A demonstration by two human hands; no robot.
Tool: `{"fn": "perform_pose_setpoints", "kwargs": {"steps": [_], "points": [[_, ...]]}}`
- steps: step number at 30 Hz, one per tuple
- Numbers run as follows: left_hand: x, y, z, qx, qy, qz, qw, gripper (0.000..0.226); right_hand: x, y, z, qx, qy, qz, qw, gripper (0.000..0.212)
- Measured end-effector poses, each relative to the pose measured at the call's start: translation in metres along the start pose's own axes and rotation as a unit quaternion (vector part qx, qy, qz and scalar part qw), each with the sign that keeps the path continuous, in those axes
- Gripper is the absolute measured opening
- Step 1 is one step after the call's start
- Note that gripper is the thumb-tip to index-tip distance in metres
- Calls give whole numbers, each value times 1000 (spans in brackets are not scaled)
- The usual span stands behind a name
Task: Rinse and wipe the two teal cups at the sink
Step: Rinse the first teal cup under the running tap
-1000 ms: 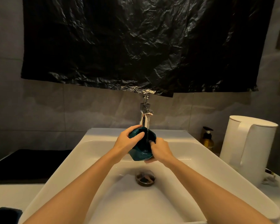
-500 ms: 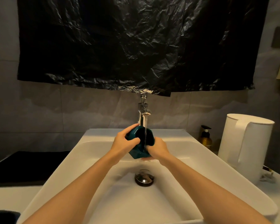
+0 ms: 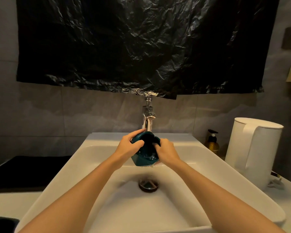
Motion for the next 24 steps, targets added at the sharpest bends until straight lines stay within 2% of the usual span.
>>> {"fn": "perform_pose_setpoints", "kwargs": {"steps": [2,4,5,6,9,12,14,16,20,24], "points": [[-2,-1,5,3,19,2,1000,44,1,-3,-7,-51,-53,0,997,21],[-4,-4,10,-6,38,8,999,42,6,-8,-16,-121,-110,4,987,47],[-5,-6,10,-12,43,10,999,39,7,-8,-18,-125,-111,12,986,54],[-6,-8,10,-18,44,12,999,37,7,-8,-17,-108,-93,23,990,52],[-7,-13,6,-26,36,27,999,32,4,-7,-13,-25,-16,29,999,27],[-8,-16,8,-25,38,44,998,32,4,-5,-18,-15,-57,11,998,27],[-9,-16,11,-29,42,47,998,33,5,-7,-25,-66,-119,14,991,43],[-8,-17,11,-37,40,53,997,33,6,-8,-27,-92,-131,13,987,57],[-6,-18,4,-36,11,72,997,32,0,-8,-16,16,-28,55,998,28],[-5,-17,2,-31,2,89,996,35,3,-10,-19,52,-64,50,995,27]]}}
Point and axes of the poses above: each hand's wrist, its own x-axis away from the middle knuckle, its own z-axis out of the back of the hand, y = z × x, the point moved 7 cm from there along -x, towards the middle knuckle, and after that the axes turned 8 degrees about z, right-handed, at the moved point
